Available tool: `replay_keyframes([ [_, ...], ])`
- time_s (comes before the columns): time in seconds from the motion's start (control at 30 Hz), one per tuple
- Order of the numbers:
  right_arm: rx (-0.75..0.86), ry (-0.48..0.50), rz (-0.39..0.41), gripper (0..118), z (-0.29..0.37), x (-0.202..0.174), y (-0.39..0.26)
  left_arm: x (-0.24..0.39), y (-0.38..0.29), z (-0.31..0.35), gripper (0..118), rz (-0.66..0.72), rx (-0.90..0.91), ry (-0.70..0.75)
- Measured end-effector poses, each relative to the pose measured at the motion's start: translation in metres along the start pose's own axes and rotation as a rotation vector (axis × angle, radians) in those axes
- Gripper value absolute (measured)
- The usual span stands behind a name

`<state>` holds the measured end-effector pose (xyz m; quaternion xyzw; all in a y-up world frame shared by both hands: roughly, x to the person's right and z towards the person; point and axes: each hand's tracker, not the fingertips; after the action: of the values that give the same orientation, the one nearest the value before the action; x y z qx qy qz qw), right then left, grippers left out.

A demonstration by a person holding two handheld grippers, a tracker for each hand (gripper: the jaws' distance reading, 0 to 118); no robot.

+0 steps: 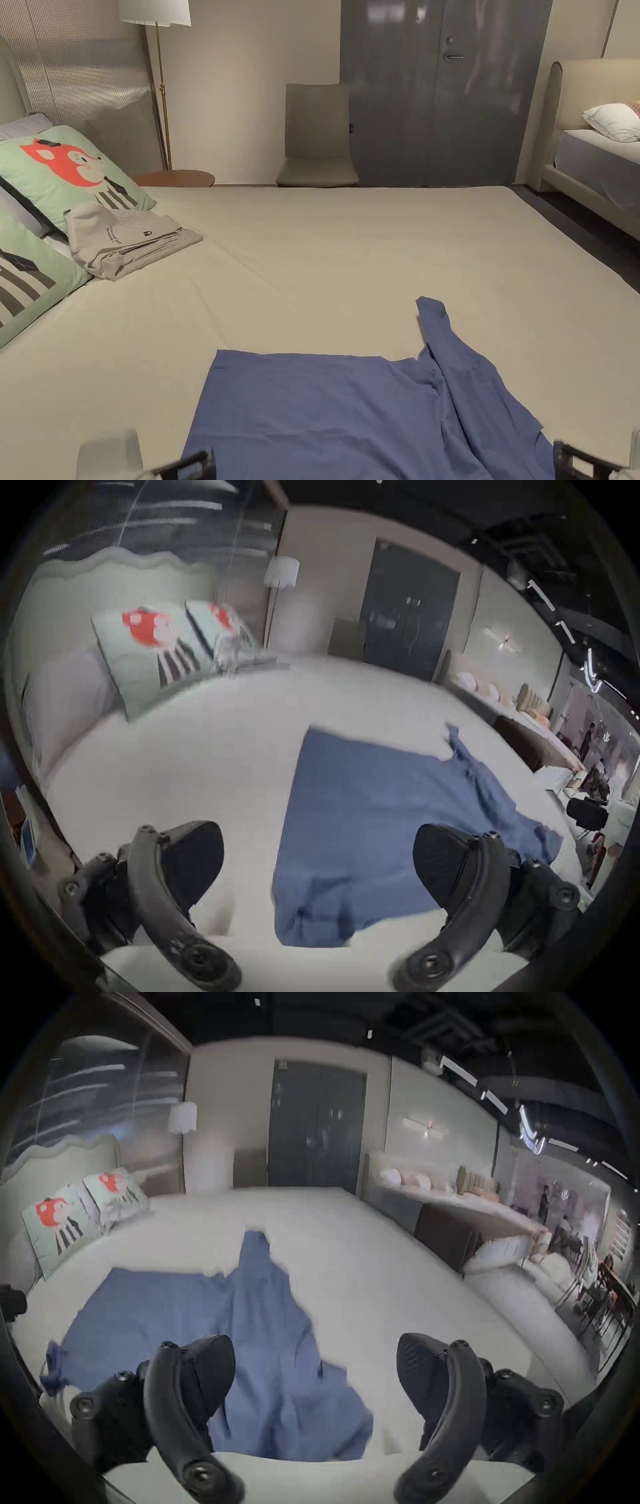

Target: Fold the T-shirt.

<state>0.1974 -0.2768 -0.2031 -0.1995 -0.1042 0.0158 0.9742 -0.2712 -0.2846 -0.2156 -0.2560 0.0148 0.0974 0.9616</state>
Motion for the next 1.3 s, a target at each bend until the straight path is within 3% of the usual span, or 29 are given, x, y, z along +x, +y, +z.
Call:
replay_keyframes([
  [0.07,0.106,0.008,-0.004,100,0.007,-0.005,0.022,0.009,0.022,0.004,108,-0.024,0.065,-0.002],
  [0.1,0.144,0.026,-0.013,97,0.008,-0.009,0.034,0.014,0.033,0.006,101,-0.034,0.097,-0.006],
  [0.13,0.173,0.052,-0.029,88,0.009,-0.011,0.042,0.018,0.039,0.009,83,-0.042,0.13,-0.019],
  [0.17,0.196,0.088,-0.046,72,0.01,-0.014,0.05,0.022,0.046,0.011,57,-0.048,0.175,-0.031],
  [0.2,0.203,0.101,-0.057,42,0.01,-0.018,0.055,0.026,0.052,0.01,19,-0.052,0.203,-0.033],
  [0.23,0.204,0.093,-0.063,17,0.006,-0.021,0.06,0.03,0.057,0.008,1,-0.045,0.199,-0.022],
  [0.27,0.204,0.087,-0.059,2,0.003,-0.025,0.063,0.032,0.06,0.005,1,-0.045,0.21,-0.015],
  [0.5,0.185,0.118,-0.051,1,-0.025,-0.042,0.065,0.036,0.084,-0.041,0,-0.073,0.143,-0.068],
  [0.7,0.116,0.116,-0.048,1,-0.065,-0.047,0.062,0.03,0.116,-0.141,2,-0.086,-0.057,-0.072],
  [0.73,0.105,0.112,-0.051,1,-0.073,-0.047,0.061,0.03,0.121,-0.161,13,-0.101,-0.097,-0.057],
  [0.77,0.092,0.11,-0.057,1,-0.079,-0.048,0.06,0.029,0.124,-0.182,37,-0.105,-0.142,-0.043],
  [0.8,0.077,0.109,-0.063,1,-0.087,-0.048,0.06,0.027,0.126,-0.205,77,-0.112,-0.189,-0.035],
  [0.83,0.066,0.107,-0.066,1,-0.094,-0.048,0.058,0.025,0.126,-0.229,101,-0.127,-0.26,-0.023],
  [0.87,0.054,0.104,-0.067,1,-0.101,-0.048,0.057,0.024,0.124,-0.246,111,-0.134,-0.297,-0.013],
  [1.07,-0.02,0.078,-0.052,1,-0.135,-0.046,0.046,0.009,0.101,-0.335,103,-0.089,-0.431,0.078],
  [1.13,-0.041,0.07,-0.048,1,-0.144,-0.044,0.043,0.008,0.092,-0.348,77,-0.06,-0.464,0.079],
  [1.23,-0.063,0.06,-0.043,1,-0.157,-0.042,0.04,0.015,0.082,-0.346,63,-0.102,-0.43,0.098],
  [1.27,-0.068,0.057,-0.04,1,-0.161,-0.041,0.04,0.019,0.084,-0.339,47,-0.115,-0.416,0.095],
  [1.3,-0.076,0.057,-0.034,4,-0.166,-0.04,0.041,0.02,0.086,-0.333,14,-0.118,-0.401,0.076],
])
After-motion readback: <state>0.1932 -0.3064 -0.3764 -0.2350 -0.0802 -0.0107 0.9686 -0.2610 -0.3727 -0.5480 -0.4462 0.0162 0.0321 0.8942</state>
